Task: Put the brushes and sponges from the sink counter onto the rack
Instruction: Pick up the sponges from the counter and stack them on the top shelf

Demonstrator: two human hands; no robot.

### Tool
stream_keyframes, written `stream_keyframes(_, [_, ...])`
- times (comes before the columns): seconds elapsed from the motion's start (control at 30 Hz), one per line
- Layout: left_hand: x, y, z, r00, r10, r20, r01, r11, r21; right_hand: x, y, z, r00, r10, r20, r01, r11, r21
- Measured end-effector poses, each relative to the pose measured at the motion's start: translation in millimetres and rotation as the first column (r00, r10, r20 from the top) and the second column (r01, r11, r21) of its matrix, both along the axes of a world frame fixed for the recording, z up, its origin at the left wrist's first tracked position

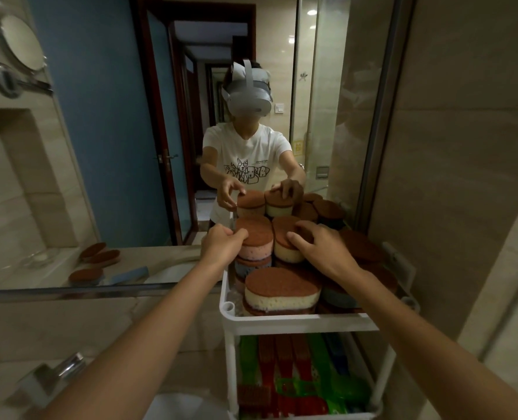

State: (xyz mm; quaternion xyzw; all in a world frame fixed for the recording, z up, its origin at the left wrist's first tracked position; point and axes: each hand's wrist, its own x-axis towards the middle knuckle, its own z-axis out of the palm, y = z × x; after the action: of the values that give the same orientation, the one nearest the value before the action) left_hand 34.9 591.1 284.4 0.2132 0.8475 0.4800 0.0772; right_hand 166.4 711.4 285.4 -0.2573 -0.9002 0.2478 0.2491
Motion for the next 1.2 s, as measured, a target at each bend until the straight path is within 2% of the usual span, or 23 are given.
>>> stream_keyframes(0.27, [4.9, -4.5, 3.2, 0.995, 0.036, 0.095, -0.041, 0.998, 0.052, -2.9, -4.5, 6.0, 0.992, -0.018, 0.124, 0.009, 0.998, 0.067])
stream_keyframes(0.43, [10.1, -5.9, 10.7, 0.991, 0.011, 0.133, -0.02, 0.998, 0.066, -2.8, -7.5, 7.7, 0.989, -0.053, 0.137, 0.043, 0.996, 0.078])
stream_keyframes(0.53, [13.4, -11.4, 14.6, 0.997, 0.018, 0.073, -0.02, 0.999, 0.03, 1.3, -14.3, 9.2, 0.998, -0.05, 0.037, 0.049, 0.998, 0.035])
stream_keyframes(0.6, [16.5, -16.9, 17.2, 1.0, 0.029, -0.006, -0.029, 0.999, 0.02, 2.4, -25.9, 12.3, 0.996, -0.056, -0.073, 0.061, 0.995, 0.073])
stream_keyframes(0.67, [22.3, -27.4, 24.4, 0.999, 0.018, -0.05, -0.015, 0.998, 0.061, 0.7, -45.0, 17.3, 0.983, -0.031, -0.179, 0.053, 0.991, 0.121])
stream_keyframes(0.77, [25.7, -56.7, 30.5, 0.999, 0.03, -0.044, -0.024, 0.99, 0.137, -8.9, -85.5, 19.6, 0.953, 0.063, -0.297, -0.031, 0.993, 0.111])
stream_keyframes(0.9, [20.7, -123.1, 21.4, 0.994, 0.113, -0.013, -0.106, 0.963, 0.247, -23.6, -150.3, 6.0, 0.916, 0.162, -0.367, -0.175, 0.985, 0.0])
stream_keyframes(1.0, [11.3, -193.6, -1.7, 0.98, 0.194, 0.033, -0.195, 0.931, 0.307, -43.3, -214.0, -21.8, 0.916, 0.206, -0.343, -0.279, 0.944, -0.176])
stream_keyframes(1.1, [-8.5, -264.9, -40.3, 0.948, 0.291, 0.129, -0.316, 0.908, 0.274, -69.0, -285.3, -55.8, 0.917, 0.229, -0.327, -0.351, 0.852, -0.389])
stream_keyframes(1.2, [-25.1, -343.7, -88.9, 0.896, 0.361, 0.259, -0.414, 0.889, 0.195, -95.3, -363.1, -98.1, 0.914, 0.32, -0.248, -0.404, 0.757, -0.513])
